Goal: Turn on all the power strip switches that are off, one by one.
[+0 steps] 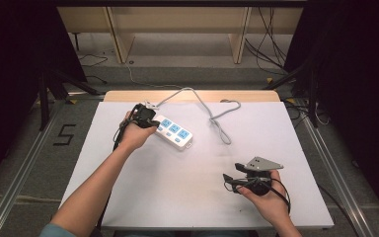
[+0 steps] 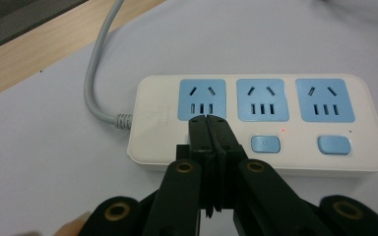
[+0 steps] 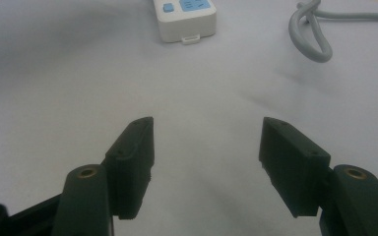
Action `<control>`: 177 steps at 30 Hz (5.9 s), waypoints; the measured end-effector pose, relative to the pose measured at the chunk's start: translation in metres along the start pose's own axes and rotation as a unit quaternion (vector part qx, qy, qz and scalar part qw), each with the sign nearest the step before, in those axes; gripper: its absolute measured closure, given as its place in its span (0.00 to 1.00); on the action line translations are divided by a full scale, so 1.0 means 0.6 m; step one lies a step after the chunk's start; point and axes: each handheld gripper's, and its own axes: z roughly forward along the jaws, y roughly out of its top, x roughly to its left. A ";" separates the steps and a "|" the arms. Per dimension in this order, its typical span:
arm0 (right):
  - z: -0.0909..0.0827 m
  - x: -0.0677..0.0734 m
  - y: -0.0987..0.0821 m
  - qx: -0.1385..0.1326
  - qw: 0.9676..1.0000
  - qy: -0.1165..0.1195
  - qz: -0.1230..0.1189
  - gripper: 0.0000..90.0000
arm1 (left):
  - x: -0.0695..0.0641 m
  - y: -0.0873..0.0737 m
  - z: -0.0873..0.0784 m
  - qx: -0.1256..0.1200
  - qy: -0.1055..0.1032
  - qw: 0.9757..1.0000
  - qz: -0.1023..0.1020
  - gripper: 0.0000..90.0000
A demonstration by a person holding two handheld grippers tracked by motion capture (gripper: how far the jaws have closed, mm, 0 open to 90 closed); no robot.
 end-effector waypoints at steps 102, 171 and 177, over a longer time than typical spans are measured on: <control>0.001 -0.004 -0.004 0.009 1.000 0.007 0.000 0.42 | 0.019 0.018 0.020 0.016 -0.004 0.999 -0.031 0.64; 0.005 -0.005 -0.007 0.013 1.000 0.008 0.001 0.42 | -0.080 0.040 -0.008 -0.013 -0.043 0.999 0.017 0.44; 0.005 -0.006 -0.008 0.015 1.000 0.008 0.000 0.42 | -0.087 0.042 -0.007 -0.018 -0.043 0.999 0.020 0.55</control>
